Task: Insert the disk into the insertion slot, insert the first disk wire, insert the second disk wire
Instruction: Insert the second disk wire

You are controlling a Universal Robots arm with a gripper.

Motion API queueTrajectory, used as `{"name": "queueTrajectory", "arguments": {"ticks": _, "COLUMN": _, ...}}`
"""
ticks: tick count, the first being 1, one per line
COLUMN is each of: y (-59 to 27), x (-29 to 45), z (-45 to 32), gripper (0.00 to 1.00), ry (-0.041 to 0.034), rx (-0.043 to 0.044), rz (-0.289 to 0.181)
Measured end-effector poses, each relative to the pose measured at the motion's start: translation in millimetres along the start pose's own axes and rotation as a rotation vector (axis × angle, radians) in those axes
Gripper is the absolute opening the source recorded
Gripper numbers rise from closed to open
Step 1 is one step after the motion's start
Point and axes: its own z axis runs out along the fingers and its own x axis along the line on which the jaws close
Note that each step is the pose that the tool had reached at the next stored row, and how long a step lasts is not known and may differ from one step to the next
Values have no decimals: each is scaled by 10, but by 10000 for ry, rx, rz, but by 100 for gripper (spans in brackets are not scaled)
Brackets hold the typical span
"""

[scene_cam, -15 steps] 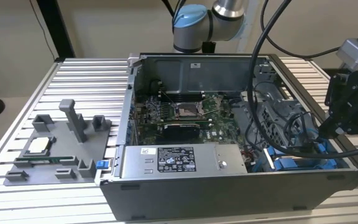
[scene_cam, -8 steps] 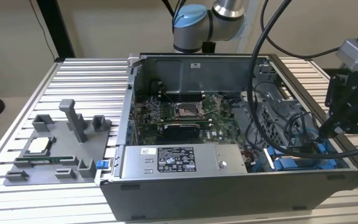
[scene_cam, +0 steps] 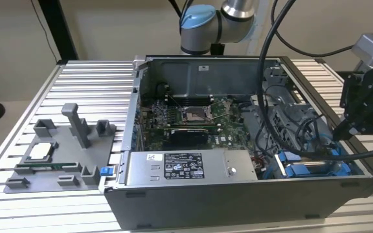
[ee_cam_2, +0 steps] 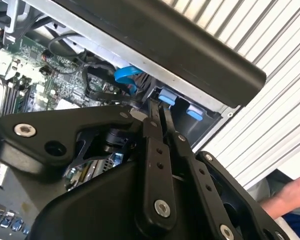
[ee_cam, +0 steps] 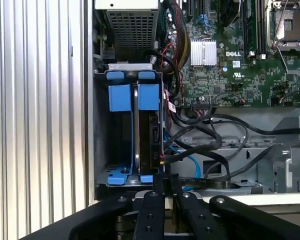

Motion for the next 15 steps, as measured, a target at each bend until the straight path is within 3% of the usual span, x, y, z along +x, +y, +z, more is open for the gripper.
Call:
{"name": "queueTrajectory", "arguments": {"ticks": 5, "y": 155, "x": 8, "z": -38, "gripper": 0, "ry": 1, "rx": 0, "rz": 1}}
{"name": "queueTrajectory", "arguments": {"ticks": 10, "y": 372, "x": 50, "z": -21, "gripper": 0, "ry": -1, "rx": 44, "rz": -2}}
{"name": "queueTrajectory", "arguments": {"ticks": 13, "y": 484, "x": 85, "z": -11, "gripper": 0, "ry": -5, "rx": 134, "rz": -5}}
{"name": "queueTrajectory", "arguments": {"ticks": 15, "y": 522, "x": 104, "z": -2, "gripper": 0, "ry": -15, "rx": 328, "rz": -15}}
